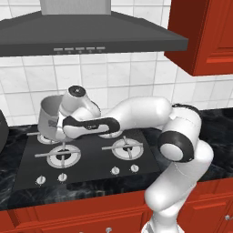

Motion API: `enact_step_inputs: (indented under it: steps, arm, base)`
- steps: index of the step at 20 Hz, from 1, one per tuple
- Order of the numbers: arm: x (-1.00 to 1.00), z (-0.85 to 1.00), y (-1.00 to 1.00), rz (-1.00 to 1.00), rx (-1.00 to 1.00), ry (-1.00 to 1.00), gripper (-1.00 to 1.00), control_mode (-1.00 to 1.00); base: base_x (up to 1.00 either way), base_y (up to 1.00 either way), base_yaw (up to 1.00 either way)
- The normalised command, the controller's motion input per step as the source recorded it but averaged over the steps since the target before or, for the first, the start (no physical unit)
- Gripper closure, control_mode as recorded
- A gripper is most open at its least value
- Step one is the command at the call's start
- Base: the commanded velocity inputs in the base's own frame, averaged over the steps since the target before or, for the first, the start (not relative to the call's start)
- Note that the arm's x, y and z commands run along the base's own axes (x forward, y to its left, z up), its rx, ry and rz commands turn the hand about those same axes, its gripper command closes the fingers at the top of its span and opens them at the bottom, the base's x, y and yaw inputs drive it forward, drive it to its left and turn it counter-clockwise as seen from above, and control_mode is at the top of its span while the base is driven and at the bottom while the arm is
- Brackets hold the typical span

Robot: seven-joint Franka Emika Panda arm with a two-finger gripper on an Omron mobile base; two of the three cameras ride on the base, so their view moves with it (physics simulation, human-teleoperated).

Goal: Turn on the sink faucet. Then move the garlic from the counter to the sink. Turn off the sink. Move the vegetable from the sink to the pot next to the stove. Finally move the pot to the rear left burner.

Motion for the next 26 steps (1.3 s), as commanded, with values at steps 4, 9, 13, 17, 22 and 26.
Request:
enact_step_inputs:
  steps: [4, 9, 13, 17, 22, 26]
  arm:
    - [0.08, -0.2, 0.0, 0.01, -0.06, 0.0, 1.0, -1.0]
    - [0.29, -0.12, 0.08, 0.0, -0.15, 0.01, 1.0, -1.0]
    - [0.4, -0.08, 0.17, 0.0, -0.09, 0.0, 1.0, -1.0]
    - [0.37, -0.11, 0.29, 0.0, -0.06, 0.0, 1.0, -1.0]
    - [0.27, -0.14, 0.28, 0.01, -0.07, 0.0, 1.0, -1.0]
    - [0.22, -0.15, 0.22, 0.01, -0.06, 0.0, 1.0, -1.0]
  base:
    - [0.0, 0.0, 0.0]
    - [0.0, 0.0, 0.0]
    - [0.0, 0.0, 0.0]
    - [0.0, 0.0, 0.0]
    - [0.0, 0.0, 0.0]
    - [0.0, 0.0, 0.0]
